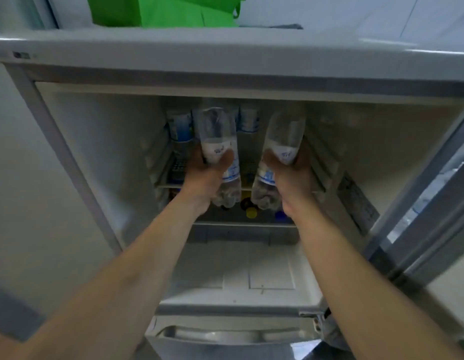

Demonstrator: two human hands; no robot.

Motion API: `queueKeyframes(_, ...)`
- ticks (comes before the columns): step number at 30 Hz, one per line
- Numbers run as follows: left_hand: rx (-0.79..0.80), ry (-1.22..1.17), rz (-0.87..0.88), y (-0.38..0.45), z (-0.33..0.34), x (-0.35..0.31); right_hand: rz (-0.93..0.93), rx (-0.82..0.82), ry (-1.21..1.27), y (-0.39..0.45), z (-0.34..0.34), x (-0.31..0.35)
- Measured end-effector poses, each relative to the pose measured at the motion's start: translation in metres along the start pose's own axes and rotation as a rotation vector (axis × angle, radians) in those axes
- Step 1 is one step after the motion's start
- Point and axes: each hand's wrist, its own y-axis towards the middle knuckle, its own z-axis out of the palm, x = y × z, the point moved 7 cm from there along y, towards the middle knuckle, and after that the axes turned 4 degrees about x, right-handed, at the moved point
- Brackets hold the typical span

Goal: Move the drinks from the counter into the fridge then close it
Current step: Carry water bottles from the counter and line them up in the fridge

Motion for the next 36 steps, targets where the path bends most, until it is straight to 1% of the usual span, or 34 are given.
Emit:
queueKeyframes(4, 0.030, 0.137, 0.082, 0.041, 0.011, 0.001, -0.018, -0.032, -0.021, 0.038, 0.005, -0.004)
queueKeyframes(10, -0.006, 0.245, 0.136, 0.082, 0.021, 0.004, -0.108, -0.114, -0.079, 0.085, -0.001, -0.016)
queueKeyframes(13, -0.026, 0.311, 0.149, 0.099, 0.027, 0.006, -0.126, -0.135, -0.164, 0.105, -0.002, -0.026)
queueKeyframes(18, -0.048, 0.332, 0.163, 0.117, 0.038, 0.016, -0.101, -0.129, -0.166, 0.139, -0.002, -0.034)
queueKeyframes(23, -0.076, 0.345, 0.197, 0.120, 0.039, 0.019, -0.082, -0.127, -0.231, 0.168, -0.001, -0.041)
queueKeyframes(25, -0.090, 0.440, 0.221, 0.116, 0.037, 0.018, -0.070, -0.116, -0.267, 0.175, 0.000, -0.042)
queueKeyframes(27, -0.105, 0.615, 0.253, 0.110, 0.034, 0.017, -0.070, -0.090, -0.301, 0.178, 0.004, -0.044)
queueKeyframes(30, -0.052, 0.857, 0.213, 0.108, 0.032, 0.022, -0.068, -0.068, -0.411, 0.176, 0.005, -0.047)
queueKeyframes(33, -0.035, 0.917, 0.180, 0.111, 0.032, 0.023, -0.020, -0.099, -0.716, 0.172, -0.003, -0.052)
queueKeyframes(34, -0.041, 0.923, 0.183, 0.111, 0.034, 0.022, 0.005, -0.083, -0.756, 0.172, -0.005, -0.056)
queueKeyframes(36, -0.064, 0.926, 0.186, 0.114, 0.037, 0.023, 0.055, -0.041, -0.706, 0.173, -0.003, -0.065)
